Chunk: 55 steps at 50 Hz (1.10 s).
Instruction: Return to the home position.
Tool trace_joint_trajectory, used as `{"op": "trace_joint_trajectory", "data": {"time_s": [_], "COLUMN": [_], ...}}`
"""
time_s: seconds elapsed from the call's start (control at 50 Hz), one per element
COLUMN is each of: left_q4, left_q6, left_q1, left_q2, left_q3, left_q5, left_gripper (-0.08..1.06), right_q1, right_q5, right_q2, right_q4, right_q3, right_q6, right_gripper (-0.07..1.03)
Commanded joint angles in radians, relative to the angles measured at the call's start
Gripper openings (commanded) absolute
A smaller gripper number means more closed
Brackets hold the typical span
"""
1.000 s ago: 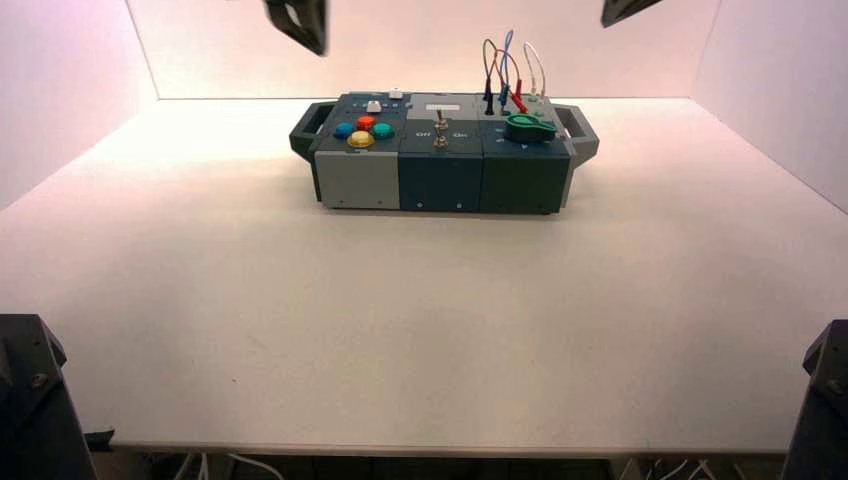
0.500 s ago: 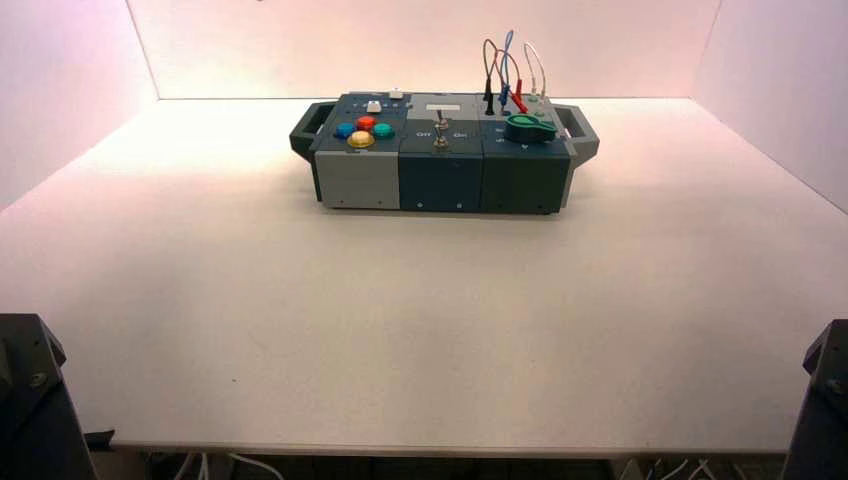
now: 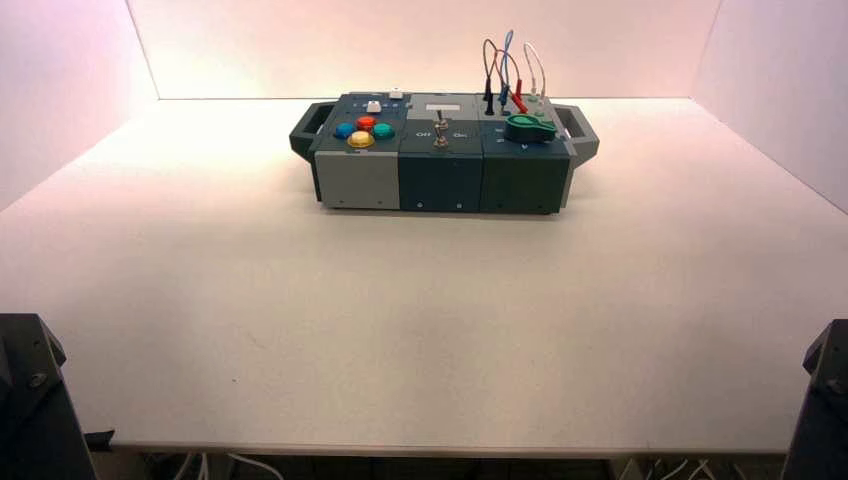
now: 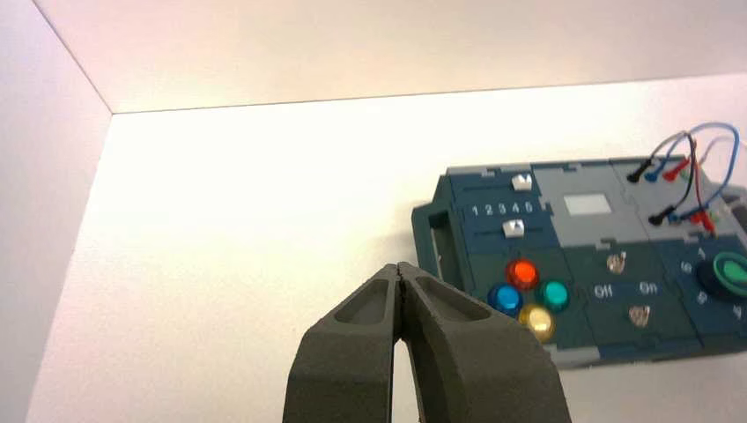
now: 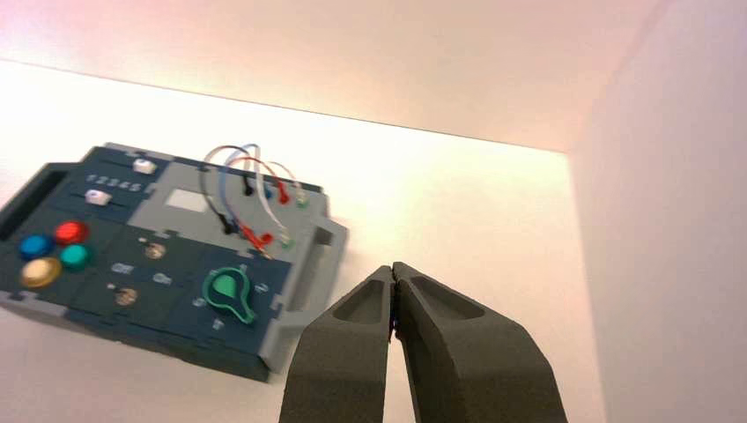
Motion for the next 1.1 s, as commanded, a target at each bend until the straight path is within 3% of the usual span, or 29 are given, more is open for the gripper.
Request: {"op": "trace_joint_trajectory", "data": {"time_s": [0.02, 0.36, 0.6, 0.84, 1.1], "left_q4": [0.002, 0.008, 0.008, 0.008, 0.008], "left_q6": [0.006, 0.025, 0.034, 0.041, 0.049], "left_q1": [0.008, 0.066, 0.072, 0.072, 0.072], "left_q2": [-0.04, -0.106, -0.144, -0.155, -0.14], "left_q3": [0.009, 0.078, 0.126, 0.186, 0.196], "left_q5": [-0.009, -0.009, -0.017, -0.166, -0.193], "left_gripper": [-0.03, -0.03, -0.03, -0.03, -0.03], "right_q1": [-0.018, -0.017, -0.017, -0.011, -0.002], "right_q5": [-0.017, -0.046, -0.063, -0.129, -0.173], "right_q2": [-0.055, -0.209, -0.291, -0.334, -0.344], "right_q4": [0.005, 0.017, 0.017, 0.021, 0.032], "right_q3": [0.011, 0.112, 0.213, 0.268, 0.276], "right_q6": [0.003, 0.003, 0.003, 0.008, 0.008], "right_gripper": [-0.02, -0.02, -0.02, -0.02, -0.02]}}
